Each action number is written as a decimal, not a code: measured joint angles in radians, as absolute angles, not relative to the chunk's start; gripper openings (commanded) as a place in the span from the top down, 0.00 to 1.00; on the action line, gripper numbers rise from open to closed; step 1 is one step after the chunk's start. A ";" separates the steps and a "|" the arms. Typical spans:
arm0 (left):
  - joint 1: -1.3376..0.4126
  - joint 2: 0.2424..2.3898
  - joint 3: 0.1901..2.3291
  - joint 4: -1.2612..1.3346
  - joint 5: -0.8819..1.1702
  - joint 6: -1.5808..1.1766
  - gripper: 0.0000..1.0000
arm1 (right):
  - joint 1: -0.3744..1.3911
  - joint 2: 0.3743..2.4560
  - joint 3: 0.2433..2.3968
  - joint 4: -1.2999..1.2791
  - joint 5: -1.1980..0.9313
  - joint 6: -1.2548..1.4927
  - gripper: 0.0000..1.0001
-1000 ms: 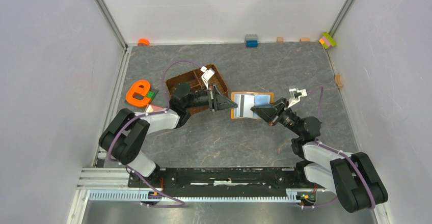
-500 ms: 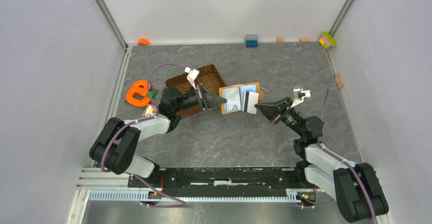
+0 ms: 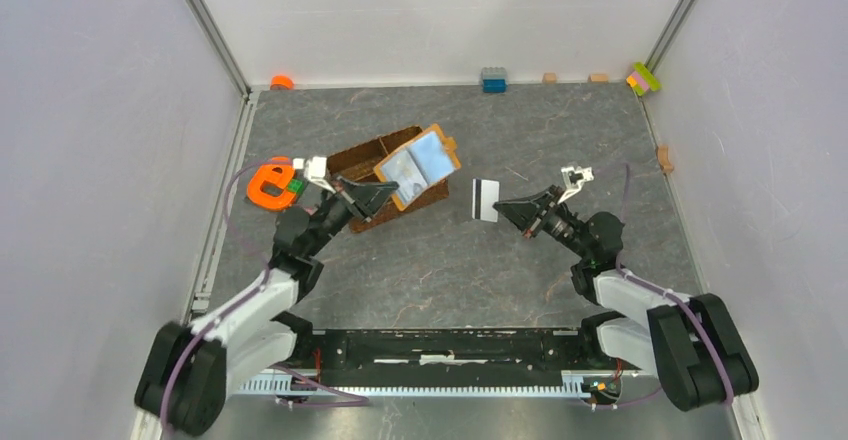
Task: Take the credit cards out of the card holder
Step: Remove the credit card from the card holder, then place the credit card in the storage box.
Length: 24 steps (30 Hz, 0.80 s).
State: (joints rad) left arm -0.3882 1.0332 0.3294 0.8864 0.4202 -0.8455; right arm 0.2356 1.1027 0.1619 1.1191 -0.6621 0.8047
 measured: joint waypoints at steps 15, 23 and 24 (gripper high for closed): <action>-0.388 0.427 0.191 0.559 -0.053 -0.699 0.98 | 0.459 1.572 0.719 0.832 -0.543 0.653 1.00; -0.389 0.355 0.148 0.508 -0.088 -0.691 0.98 | 0.519 1.860 1.111 0.549 -0.470 0.532 1.00; -0.389 0.349 0.144 0.506 -0.093 -0.691 0.98 | 0.521 1.880 1.140 0.518 -0.461 0.521 1.00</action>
